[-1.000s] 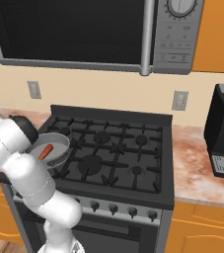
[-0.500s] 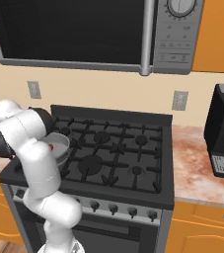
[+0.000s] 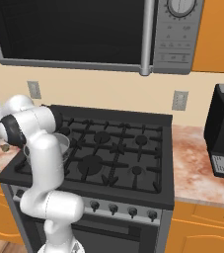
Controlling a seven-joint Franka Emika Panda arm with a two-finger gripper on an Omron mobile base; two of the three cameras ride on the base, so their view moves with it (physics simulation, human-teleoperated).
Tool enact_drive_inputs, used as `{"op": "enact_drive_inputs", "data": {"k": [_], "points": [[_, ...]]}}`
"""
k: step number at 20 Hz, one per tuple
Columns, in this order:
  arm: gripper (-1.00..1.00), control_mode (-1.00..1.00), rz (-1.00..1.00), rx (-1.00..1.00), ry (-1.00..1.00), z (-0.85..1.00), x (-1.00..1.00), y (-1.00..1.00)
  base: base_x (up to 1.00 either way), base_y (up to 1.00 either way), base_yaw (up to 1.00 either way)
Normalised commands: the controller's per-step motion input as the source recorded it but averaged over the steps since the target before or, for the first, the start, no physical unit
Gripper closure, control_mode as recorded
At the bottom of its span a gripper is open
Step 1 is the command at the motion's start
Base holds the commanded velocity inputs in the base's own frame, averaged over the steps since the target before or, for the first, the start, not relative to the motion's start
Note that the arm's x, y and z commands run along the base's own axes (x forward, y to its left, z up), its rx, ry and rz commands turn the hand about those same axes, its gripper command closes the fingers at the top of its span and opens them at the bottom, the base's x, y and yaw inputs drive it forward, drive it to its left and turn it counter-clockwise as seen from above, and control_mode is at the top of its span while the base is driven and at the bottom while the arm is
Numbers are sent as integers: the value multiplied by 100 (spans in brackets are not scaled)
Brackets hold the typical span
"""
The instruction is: Put the carrot and garlic in the pot. Retrieve the spatula and lightly stir the vegetables in the pot.
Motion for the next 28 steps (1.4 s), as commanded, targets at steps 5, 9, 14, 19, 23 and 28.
{"op": "enact_drive_inputs", "data": {"k": [5,9,14,19,23,28], "points": [[-100,-100,17,0,7,0,10,0,0,0,0],[-100,-100,15,0,6,-7,0,0,0,0,0],[-100,-100,3,0,5,-17,0,0,0,0,0],[-100,-100,0,-2,3,-16,0,0,0,0,0],[-100,-100,0,-2,2,-27,0,0,0,0,0],[-100,-100,0,-3,1,-23,7,0,0,0,0]]}}
